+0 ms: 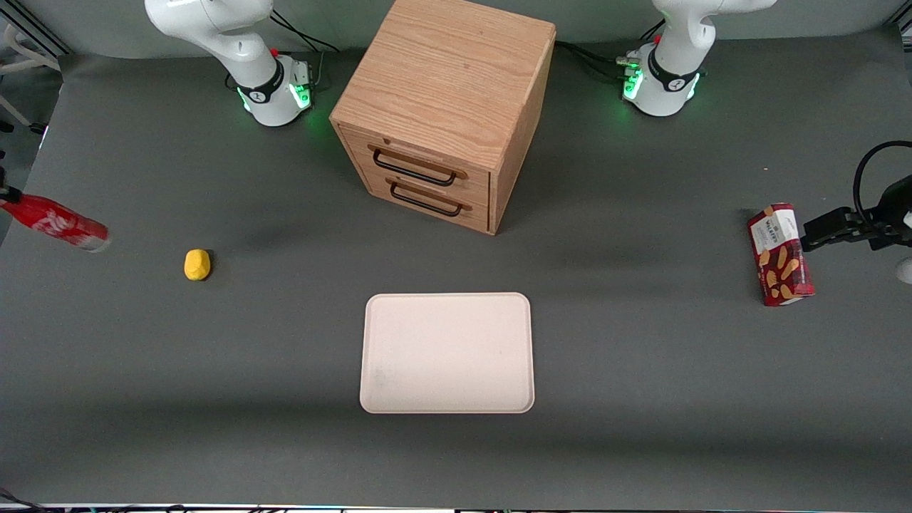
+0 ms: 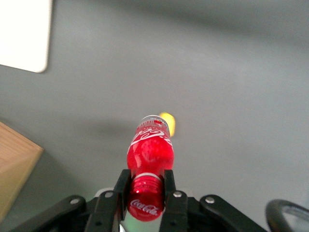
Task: Place coke bottle on tray
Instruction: 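Carry the held bottle with the right gripper to the cream tray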
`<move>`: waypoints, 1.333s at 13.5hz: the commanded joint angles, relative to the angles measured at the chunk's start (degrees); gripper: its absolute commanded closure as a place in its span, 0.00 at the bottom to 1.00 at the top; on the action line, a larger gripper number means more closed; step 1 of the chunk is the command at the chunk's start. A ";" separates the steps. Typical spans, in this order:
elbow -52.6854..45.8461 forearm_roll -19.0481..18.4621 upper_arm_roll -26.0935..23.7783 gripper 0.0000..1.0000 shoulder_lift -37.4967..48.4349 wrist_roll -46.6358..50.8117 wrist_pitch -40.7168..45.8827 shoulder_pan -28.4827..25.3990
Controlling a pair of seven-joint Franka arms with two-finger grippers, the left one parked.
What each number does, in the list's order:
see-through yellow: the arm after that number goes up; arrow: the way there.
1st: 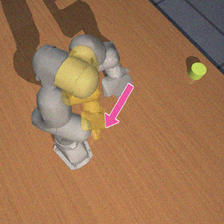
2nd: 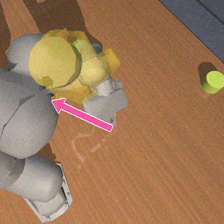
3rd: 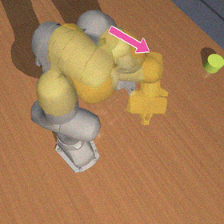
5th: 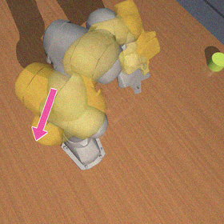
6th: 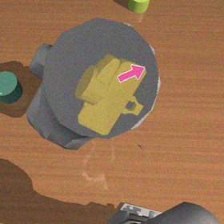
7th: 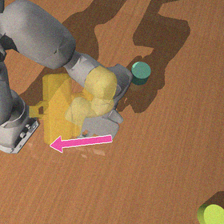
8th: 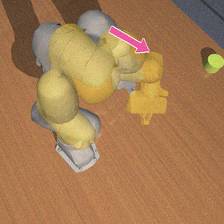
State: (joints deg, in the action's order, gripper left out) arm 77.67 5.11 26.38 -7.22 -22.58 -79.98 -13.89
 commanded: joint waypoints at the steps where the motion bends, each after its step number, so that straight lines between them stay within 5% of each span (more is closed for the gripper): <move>1: -11.82 5.78 -2.45 1.00 -10.08 10.14 3.86 -2.10; 9: -23.96 4.30 -24.69 1.00 -26.87 45.22 -3.50 -2.45; 15: -26.78 -9.74 -33.40 1.00 -37.07 57.46 -12.12 -4.91; 18: -27.74 -11.53 -35.52 1.00 -40.33 61.24 -16.16 -5.27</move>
State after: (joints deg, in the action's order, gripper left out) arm 54.09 -4.56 -7.77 -44.94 35.22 -95.16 -18.86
